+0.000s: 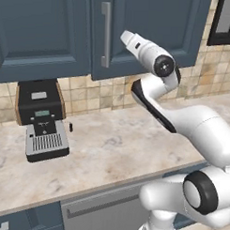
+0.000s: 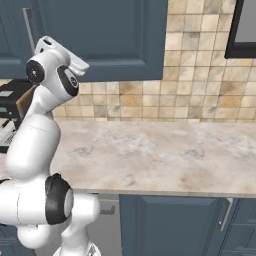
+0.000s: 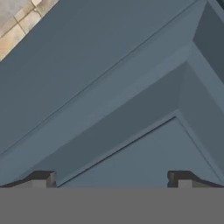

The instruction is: Pick the candle and candle from the dining table and place them in the open cabinet. Close the cabinet after placing the objects.

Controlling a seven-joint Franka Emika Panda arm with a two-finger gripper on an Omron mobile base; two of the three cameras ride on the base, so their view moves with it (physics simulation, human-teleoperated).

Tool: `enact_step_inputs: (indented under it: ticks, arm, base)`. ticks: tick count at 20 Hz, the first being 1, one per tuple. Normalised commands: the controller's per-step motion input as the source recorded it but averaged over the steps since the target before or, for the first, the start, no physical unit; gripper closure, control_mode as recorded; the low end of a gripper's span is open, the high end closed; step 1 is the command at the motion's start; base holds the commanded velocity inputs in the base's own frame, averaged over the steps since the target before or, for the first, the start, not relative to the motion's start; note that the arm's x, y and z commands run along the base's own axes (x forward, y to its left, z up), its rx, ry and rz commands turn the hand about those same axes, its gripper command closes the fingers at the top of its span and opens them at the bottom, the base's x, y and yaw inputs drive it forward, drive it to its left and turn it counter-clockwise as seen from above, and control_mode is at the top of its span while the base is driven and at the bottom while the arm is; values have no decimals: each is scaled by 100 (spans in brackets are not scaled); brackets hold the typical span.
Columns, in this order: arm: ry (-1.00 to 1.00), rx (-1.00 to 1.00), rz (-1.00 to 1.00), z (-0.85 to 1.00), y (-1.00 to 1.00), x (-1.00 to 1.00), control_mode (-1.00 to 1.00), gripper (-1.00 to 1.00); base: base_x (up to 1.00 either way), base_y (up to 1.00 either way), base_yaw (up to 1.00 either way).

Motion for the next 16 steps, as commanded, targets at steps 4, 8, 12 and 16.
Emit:
enact_step_inputs:
  ticks: [4, 8, 12, 16]
  arm:
    - [9, -4, -10, -17, 0, 52, -100, -100]
    - [9, -3, -10, -19, 0, 49, -100, -100]
    - [9, -1, -10, -18, 0, 47, -100, -100]
    - [10, 0, -10, -20, 0, 49, -100, -100]
  base:
    - [0, 0, 0]
    - [0, 0, 0]
    - [0, 0, 0]
    - [0, 0, 0]
